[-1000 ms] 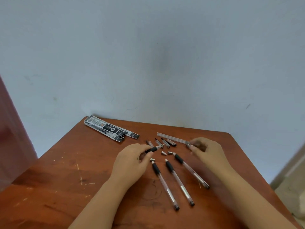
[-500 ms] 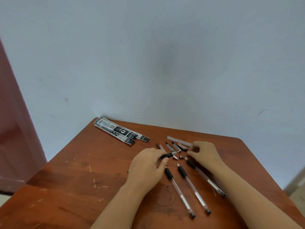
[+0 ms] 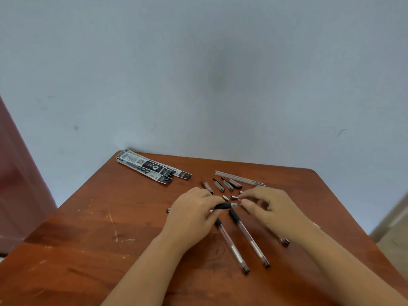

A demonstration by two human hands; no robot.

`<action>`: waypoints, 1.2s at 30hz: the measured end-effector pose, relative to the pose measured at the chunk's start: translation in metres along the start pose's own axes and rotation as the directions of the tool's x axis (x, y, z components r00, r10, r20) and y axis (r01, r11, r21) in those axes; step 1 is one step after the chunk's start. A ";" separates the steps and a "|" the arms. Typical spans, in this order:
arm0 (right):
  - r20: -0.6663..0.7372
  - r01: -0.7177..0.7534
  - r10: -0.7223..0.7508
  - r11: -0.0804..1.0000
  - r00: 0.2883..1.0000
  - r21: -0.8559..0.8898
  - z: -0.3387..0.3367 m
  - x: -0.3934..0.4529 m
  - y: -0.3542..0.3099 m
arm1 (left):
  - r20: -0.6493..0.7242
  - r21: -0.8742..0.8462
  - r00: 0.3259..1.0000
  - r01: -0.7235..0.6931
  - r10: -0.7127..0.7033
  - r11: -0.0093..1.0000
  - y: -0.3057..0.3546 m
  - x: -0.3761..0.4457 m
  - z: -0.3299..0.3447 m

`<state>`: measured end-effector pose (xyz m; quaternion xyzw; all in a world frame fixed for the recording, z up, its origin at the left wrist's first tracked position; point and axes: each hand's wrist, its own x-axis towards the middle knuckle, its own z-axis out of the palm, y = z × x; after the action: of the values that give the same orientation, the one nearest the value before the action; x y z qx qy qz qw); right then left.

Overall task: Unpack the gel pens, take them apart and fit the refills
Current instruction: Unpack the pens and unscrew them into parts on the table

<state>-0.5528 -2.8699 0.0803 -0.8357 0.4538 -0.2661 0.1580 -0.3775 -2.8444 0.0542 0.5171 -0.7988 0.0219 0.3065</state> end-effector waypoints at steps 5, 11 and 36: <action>-0.006 0.099 -0.099 0.995 0.995 -0.003 0.008 -0.010 0.001 | 0.019 -0.081 0.997 -0.077 0.078 0.994 0.002 -0.004 0.006; 0.030 0.067 -0.068 0.997 0.997 0.031 -0.002 -0.013 0.005 | 0.011 -0.056 0.994 -0.112 0.113 0.992 0.005 -0.003 0.009; -0.285 -0.357 0.294 0.912 0.912 -0.203 -0.016 0.043 0.061 | -0.041 0.047 0.945 0.327 -0.325 0.944 -0.018 0.001 0.006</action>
<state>-0.5844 -2.9388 0.0755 -0.7207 0.6337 -0.2787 0.0353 -0.3657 -2.8557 0.0451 0.6496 -0.6963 0.0006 0.3053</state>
